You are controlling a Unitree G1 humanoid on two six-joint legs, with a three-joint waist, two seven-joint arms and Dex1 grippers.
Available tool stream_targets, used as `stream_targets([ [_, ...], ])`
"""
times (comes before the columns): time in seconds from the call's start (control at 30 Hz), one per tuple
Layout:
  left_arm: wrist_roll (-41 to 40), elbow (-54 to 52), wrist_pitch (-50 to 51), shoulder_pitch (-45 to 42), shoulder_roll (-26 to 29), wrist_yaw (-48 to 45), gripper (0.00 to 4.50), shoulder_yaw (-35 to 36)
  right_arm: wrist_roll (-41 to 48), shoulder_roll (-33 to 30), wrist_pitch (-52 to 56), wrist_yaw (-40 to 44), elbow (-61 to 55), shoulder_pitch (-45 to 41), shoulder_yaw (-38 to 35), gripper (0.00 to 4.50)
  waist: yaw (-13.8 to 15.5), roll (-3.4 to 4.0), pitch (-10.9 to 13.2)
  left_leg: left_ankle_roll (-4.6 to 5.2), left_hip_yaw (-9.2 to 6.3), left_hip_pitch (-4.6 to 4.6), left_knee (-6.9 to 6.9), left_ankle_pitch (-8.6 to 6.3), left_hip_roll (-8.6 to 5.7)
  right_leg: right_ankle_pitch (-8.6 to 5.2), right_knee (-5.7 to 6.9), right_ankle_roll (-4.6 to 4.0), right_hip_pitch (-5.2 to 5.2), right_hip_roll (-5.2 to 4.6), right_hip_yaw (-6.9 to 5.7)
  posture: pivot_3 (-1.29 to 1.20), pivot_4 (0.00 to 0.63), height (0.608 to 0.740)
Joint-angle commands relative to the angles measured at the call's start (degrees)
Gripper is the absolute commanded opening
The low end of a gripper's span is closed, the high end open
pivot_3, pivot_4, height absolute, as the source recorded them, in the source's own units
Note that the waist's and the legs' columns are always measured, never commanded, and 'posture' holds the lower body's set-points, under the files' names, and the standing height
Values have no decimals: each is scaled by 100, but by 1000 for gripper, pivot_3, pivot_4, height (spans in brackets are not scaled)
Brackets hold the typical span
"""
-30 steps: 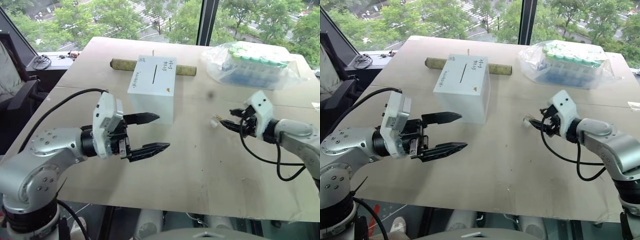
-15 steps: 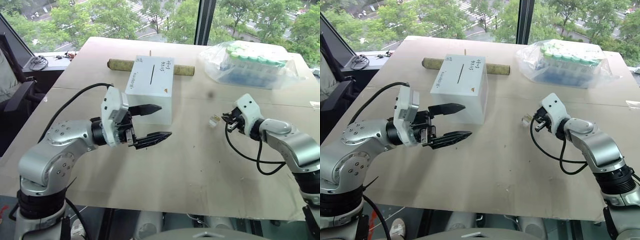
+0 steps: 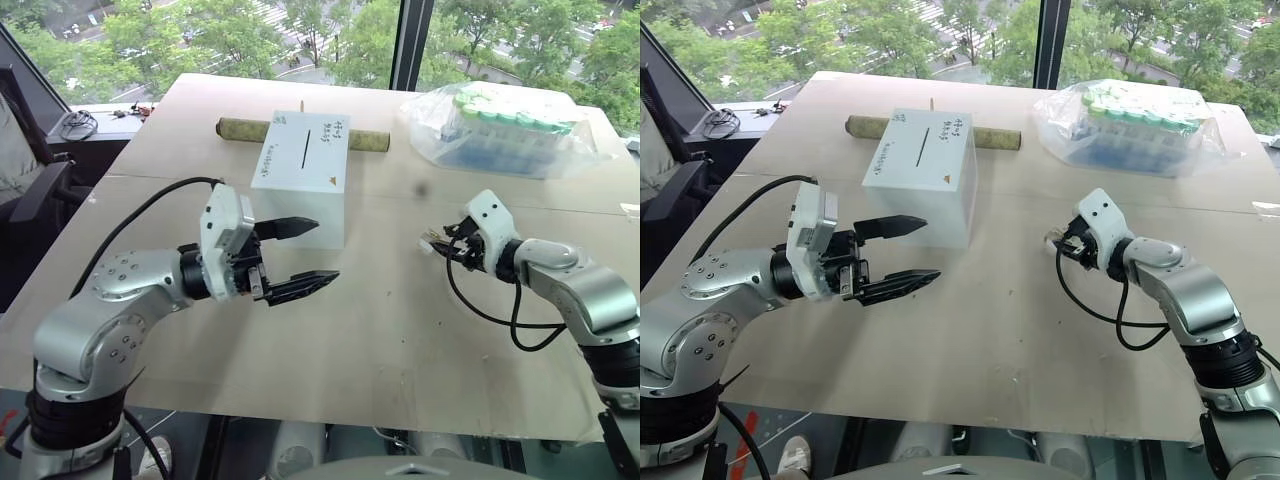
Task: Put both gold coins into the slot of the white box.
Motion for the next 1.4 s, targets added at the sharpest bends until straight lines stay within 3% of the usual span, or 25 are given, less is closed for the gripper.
stream_targets([
  [0.03, -67, -232, -152, 19, 82, 32, 4500, 4, -160, 26, -152, -5, -112, -122, -120, 1991, 1, 0, 0, 0, 0, 0, 0, 0, 0, 0, 0, 0, 0, 0, 0, 0, 150, 740],
  [0.27, -43, -240, -229, 23, 100, 72, 4500, -59, -381, 117, -231, 47, -32, -116, -61, 1991, 1, 0, 0, 0, 0, 0, 0, 0, 0, 0, 0, 0, 0, 0, 0, 0, 150, 740],
  [0.4, -52, -251, -256, 31, 127, 80, 4500, -84, -448, 169, -232, 73, -6, -115, -77, 787, 0, 0, 0, 0, 1, 0, 0, 0, 0, 0, 0, 0, 0, 0, 0, 0, 150, 740],
  [1.0, -118, -249, -258, 75, 146, 129, 4500, -61, -770, 334, -403, 209, 244, -103, 1, 787, -1, 1, 1, 0, 1, 0, -1, 0, 0, 0, 0, 0, -1, 0, 0, 0, 150, 740],
  [1.03, -117, -254, -264, 81, 143, 133, 4500, -59, -783, 344, -412, 219, 258, -108, 6, 361, -1, 1, 1, 0, 1, 0, -1, 0, 1, 0, 0, 0, -1, 0, 0, 0, 150, 740],
  [1.1, -116, -264, -273, 89, 142, 144, 4500, -56, -805, 358, -420, 239, 272, -114, 19, 40, -1, 1, 1, 0, 1, 0, -1, 0, 0, 0, 0, 0, -1, 0, 0, 0, 150, 740],
  [1.4, -119, -242, -339, 137, 163, 148, 4500, -33, -829, 353, -430, 408, 279, -119, -13, 40, -1, 1, 1, 0, 1, 1, -1, 0, 1, -2, 0, -4, 0, 0, 0, 0, 150, 740],
])
